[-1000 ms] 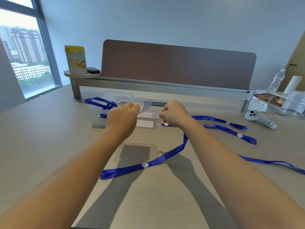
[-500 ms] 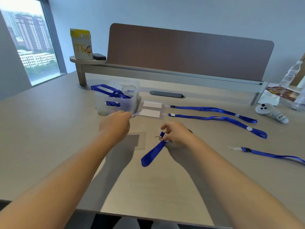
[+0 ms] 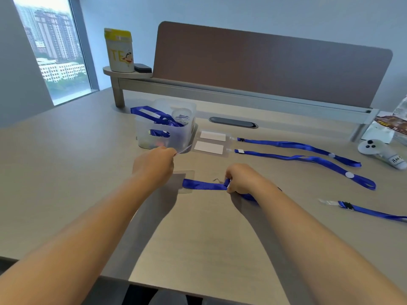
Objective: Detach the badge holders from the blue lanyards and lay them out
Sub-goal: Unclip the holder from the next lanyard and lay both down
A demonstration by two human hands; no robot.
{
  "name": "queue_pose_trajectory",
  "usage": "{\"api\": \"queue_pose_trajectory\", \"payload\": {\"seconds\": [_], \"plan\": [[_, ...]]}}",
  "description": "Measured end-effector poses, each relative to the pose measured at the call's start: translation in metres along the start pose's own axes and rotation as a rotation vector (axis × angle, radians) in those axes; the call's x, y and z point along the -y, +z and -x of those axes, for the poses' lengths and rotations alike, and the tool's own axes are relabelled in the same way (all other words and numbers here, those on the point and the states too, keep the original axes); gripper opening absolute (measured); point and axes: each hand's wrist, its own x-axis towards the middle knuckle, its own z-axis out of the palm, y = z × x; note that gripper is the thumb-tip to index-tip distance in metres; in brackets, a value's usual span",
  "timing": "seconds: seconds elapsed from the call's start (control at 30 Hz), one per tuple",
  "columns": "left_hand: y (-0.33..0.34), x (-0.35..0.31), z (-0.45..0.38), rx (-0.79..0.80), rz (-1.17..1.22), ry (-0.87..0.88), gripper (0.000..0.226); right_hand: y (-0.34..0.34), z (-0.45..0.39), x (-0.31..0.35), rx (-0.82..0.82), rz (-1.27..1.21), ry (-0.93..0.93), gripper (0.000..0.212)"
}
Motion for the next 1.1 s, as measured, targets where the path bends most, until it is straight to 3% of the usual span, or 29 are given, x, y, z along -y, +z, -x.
{"api": "queue_pose_trajectory", "payload": {"seconds": [0.2,0.3,0.37,0.5,0.63,0.77,0.93,1.1], "plan": [[-0.007,0.016,-0.006,-0.038,0.132,-0.092,0.023,-0.008,-0.011,0.013,-0.012,-0.051,0.031,0.032],[-0.013,0.029,-0.013,-0.077,0.222,-0.171,0.025,-0.024,-0.02,0.029,-0.183,-0.227,-0.006,0.009],[-0.017,0.037,-0.018,-0.088,0.255,-0.199,0.026,-0.036,-0.028,0.042,-0.338,-0.32,-0.04,0.018],[-0.023,0.053,-0.032,-0.102,0.32,-0.231,0.029,-0.066,-0.047,0.066,-0.563,-0.7,-0.103,0.011],[-0.034,0.067,-0.051,-0.144,0.363,-0.243,0.039,-0.093,-0.074,0.088,-0.723,-0.972,-0.102,0.01],[-0.047,0.08,-0.071,-0.216,0.41,-0.231,0.033,-0.114,-0.102,0.112,-0.822,-1.08,-0.135,0.011],[-0.049,0.096,-0.089,-0.242,0.435,-0.236,0.033,-0.11,-0.141,0.128,-0.822,-0.86,-0.163,0.026],[-0.044,0.107,-0.095,-0.243,0.419,-0.261,0.032,-0.091,-0.167,0.131,-0.468,-0.081,-0.079,0.029]]}}
